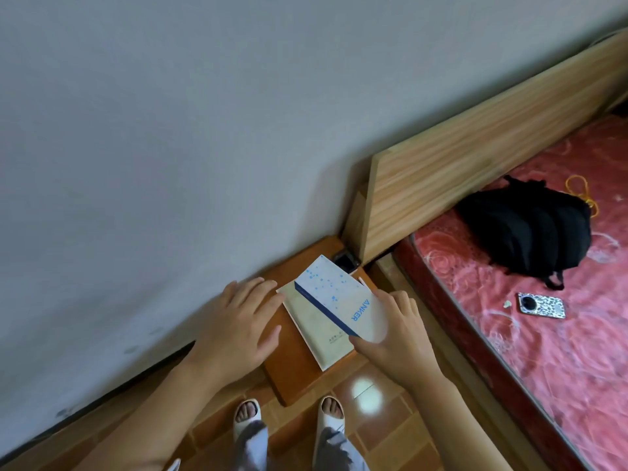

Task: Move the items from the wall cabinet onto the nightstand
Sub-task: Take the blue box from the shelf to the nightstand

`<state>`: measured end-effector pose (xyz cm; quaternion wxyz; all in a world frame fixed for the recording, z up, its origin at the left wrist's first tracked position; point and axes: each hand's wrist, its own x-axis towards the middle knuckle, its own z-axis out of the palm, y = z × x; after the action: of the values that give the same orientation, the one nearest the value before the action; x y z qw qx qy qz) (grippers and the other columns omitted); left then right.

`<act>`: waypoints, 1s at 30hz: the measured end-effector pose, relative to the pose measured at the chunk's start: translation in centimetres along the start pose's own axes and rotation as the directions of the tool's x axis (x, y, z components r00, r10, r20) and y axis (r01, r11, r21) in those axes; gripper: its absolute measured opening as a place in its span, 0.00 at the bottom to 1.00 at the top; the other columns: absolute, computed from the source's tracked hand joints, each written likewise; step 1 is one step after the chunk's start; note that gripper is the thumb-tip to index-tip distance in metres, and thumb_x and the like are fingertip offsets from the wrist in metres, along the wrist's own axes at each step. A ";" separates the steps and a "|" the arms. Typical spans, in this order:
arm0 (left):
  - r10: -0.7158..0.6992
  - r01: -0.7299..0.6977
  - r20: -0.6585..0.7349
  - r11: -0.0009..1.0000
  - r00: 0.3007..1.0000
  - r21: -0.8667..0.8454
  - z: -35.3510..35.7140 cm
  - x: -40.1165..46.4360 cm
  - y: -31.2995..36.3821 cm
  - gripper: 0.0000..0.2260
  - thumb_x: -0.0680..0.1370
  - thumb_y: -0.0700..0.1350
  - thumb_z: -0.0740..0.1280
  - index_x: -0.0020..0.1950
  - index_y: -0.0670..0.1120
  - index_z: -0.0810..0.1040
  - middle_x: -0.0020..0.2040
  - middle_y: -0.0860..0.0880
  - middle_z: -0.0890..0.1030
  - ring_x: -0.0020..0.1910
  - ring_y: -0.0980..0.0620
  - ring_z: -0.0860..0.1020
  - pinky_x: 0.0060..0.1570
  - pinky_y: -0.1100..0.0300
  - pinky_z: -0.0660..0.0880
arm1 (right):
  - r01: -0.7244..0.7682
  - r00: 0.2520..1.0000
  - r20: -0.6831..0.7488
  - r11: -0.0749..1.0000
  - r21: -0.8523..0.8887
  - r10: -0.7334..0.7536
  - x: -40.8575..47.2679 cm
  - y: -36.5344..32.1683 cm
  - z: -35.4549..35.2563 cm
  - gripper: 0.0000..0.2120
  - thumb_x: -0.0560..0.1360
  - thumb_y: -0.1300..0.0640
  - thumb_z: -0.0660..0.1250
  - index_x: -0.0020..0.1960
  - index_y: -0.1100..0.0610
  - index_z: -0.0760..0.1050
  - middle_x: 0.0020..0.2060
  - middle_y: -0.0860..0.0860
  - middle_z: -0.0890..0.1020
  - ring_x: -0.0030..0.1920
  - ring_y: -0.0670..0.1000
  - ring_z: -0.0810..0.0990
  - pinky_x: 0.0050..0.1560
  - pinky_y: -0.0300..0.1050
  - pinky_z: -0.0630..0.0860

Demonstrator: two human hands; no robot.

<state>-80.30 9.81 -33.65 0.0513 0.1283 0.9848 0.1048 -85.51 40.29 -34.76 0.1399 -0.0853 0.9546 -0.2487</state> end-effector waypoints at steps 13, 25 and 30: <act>0.066 -0.059 0.102 0.996 0.993 -0.071 13.9 6.5 -8.8 0.23 0.79 0.54 0.62 0.73 0.48 0.75 0.73 0.47 0.73 0.73 0.44 0.70 0.72 0.45 0.67 | -0.183 0.983 0.036 0.982 0.040 0.182 7.1 5.8 16.0 0.44 0.67 0.29 0.70 0.77 0.45 0.61 0.65 0.42 0.66 0.66 0.48 0.63 0.67 0.52 0.72; 0.119 -0.109 0.122 0.990 0.985 -0.085 25.9 7.5 -10.9 0.22 0.78 0.51 0.66 0.72 0.47 0.76 0.72 0.47 0.74 0.74 0.45 0.70 0.70 0.39 0.68 | -0.273 0.962 0.024 0.961 0.032 0.273 10.0 12.8 27.8 0.44 0.68 0.32 0.73 0.77 0.46 0.60 0.65 0.45 0.67 0.65 0.50 0.64 0.64 0.49 0.70; 0.101 -0.088 0.163 0.993 0.982 -0.084 28.0 7.7 -10.6 0.22 0.79 0.53 0.63 0.73 0.48 0.74 0.72 0.48 0.74 0.74 0.46 0.69 0.72 0.41 0.67 | -0.281 0.959 0.027 0.960 0.007 0.280 10.0 14.3 30.1 0.44 0.69 0.31 0.72 0.78 0.46 0.59 0.66 0.45 0.67 0.65 0.50 0.63 0.67 0.52 0.72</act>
<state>-86.65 7.19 -63.80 0.1332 0.1813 0.9652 0.1334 -86.98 36.71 -69.29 0.1867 0.0483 0.9538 -0.2303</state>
